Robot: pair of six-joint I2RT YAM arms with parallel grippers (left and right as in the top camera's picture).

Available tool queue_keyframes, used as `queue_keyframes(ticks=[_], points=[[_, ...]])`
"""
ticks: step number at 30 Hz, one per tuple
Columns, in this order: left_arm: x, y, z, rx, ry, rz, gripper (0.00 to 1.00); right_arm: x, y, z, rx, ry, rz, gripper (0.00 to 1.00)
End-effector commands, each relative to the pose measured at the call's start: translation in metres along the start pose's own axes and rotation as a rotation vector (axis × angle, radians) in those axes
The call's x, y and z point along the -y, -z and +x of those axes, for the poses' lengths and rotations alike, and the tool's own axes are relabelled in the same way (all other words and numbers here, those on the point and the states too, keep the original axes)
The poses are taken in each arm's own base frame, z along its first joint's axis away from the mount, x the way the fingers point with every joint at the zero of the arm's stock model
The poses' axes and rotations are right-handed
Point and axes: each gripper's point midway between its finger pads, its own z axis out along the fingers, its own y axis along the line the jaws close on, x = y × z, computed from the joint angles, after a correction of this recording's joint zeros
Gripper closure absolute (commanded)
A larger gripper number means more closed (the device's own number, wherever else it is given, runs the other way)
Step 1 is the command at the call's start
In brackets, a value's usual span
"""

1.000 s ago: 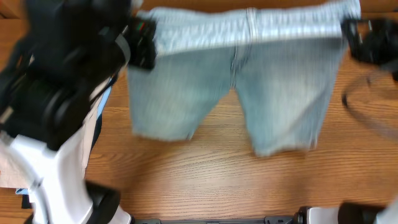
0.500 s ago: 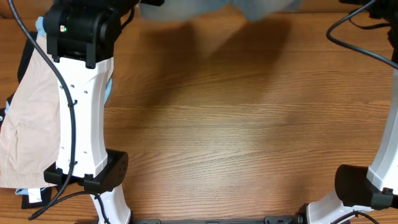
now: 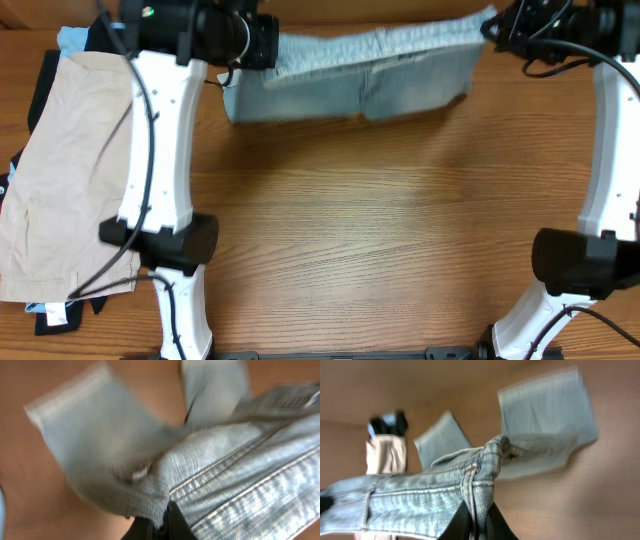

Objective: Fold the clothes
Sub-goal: 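Lay the shorts flat on the table and open both grippers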

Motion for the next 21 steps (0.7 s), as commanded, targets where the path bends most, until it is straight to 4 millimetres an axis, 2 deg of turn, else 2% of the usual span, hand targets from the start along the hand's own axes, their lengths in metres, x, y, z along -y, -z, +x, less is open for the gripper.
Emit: queue_keyframes(ticks=[1,7,14,16,21], points=[[-0.068,0.003,0.014,-0.067,0.106,-0.167,0.96,0.063,0.028,-0.006,0.056,-0.06,0.256,0.96],[-0.047,-0.012,0.038,-0.171,0.114,-0.09,0.96,0.068,0.029,0.034,-0.092,-0.126,0.285,0.96],[-0.033,-0.022,0.099,-0.355,0.057,-0.173,0.96,0.078,0.039,0.083,-0.221,-0.18,0.348,0.96],[-0.029,-0.032,0.122,-0.437,0.04,-0.187,0.96,0.08,0.042,0.108,-0.265,-0.199,0.355,0.96],[-0.023,-0.054,0.163,-0.594,0.018,-0.199,0.96,0.087,0.044,0.16,-0.341,-0.23,0.369,0.96]])
